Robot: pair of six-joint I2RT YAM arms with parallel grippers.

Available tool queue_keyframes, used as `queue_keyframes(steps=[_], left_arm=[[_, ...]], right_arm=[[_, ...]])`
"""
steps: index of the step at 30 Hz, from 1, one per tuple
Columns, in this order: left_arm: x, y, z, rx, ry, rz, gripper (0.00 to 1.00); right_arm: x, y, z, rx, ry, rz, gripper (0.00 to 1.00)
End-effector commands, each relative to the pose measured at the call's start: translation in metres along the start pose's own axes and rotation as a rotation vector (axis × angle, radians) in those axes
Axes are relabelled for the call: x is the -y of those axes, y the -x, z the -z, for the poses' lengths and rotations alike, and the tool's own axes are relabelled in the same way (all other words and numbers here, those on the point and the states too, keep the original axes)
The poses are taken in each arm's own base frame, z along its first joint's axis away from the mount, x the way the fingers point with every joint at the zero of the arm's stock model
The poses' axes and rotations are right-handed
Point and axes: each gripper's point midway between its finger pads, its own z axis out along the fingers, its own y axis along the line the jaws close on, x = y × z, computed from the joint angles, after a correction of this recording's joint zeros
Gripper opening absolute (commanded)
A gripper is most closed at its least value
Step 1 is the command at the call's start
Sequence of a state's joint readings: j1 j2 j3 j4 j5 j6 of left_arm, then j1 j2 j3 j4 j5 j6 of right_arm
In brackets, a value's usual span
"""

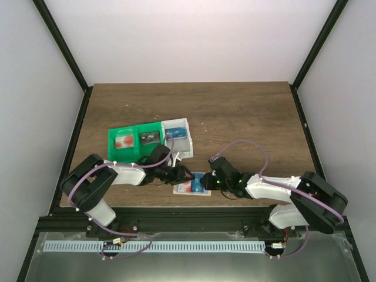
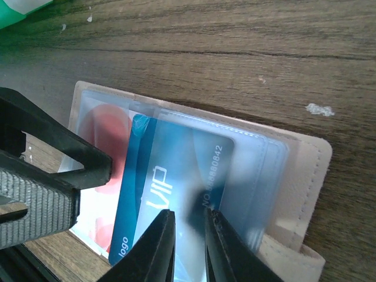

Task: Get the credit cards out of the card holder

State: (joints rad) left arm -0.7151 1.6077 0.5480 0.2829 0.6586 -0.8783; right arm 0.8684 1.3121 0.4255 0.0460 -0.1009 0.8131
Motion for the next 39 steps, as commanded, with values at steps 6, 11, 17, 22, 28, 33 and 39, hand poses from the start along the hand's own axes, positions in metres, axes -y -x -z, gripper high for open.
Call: queue_keyframes(steps=[6, 11, 17, 22, 28, 33, 39], left_arm=[[-0.012, 0.001, -0.004, -0.009, 0.014, -0.015, 0.44], [-0.011, 0.001, -0.005, -0.012, 0.008, -0.017, 0.41], [-0.016, -0.002, -0.008, -0.027, 0.004, -0.001, 0.32], [-0.014, -0.001, -0.009, -0.028, -0.002, -0.001, 0.26], [-0.014, -0.002, -0.008, -0.026, -0.002, -0.001, 0.1], [-0.015, -0.002, -0.008, -0.024, -0.004, 0.005, 0.0], [-0.016, -0.001, -0.003, -0.01, -0.005, 0.011, 0.0]], right_arm=[[0.012, -0.009, -0.009, -0.029, -0.016, -0.022, 0.16], [0.011, -0.009, -0.01, -0.03, -0.015, -0.019, 0.16], [0.012, -0.01, -0.01, -0.032, -0.012, -0.02, 0.16], [0.012, -0.011, -0.011, -0.036, -0.012, -0.022, 0.16], [0.013, -0.012, -0.01, -0.032, -0.011, -0.023, 0.16], [0.014, -0.012, -0.01, -0.033, -0.012, -0.022, 0.16], [0.016, -0.011, -0.008, -0.026, -0.017, -0.027, 0.16]])
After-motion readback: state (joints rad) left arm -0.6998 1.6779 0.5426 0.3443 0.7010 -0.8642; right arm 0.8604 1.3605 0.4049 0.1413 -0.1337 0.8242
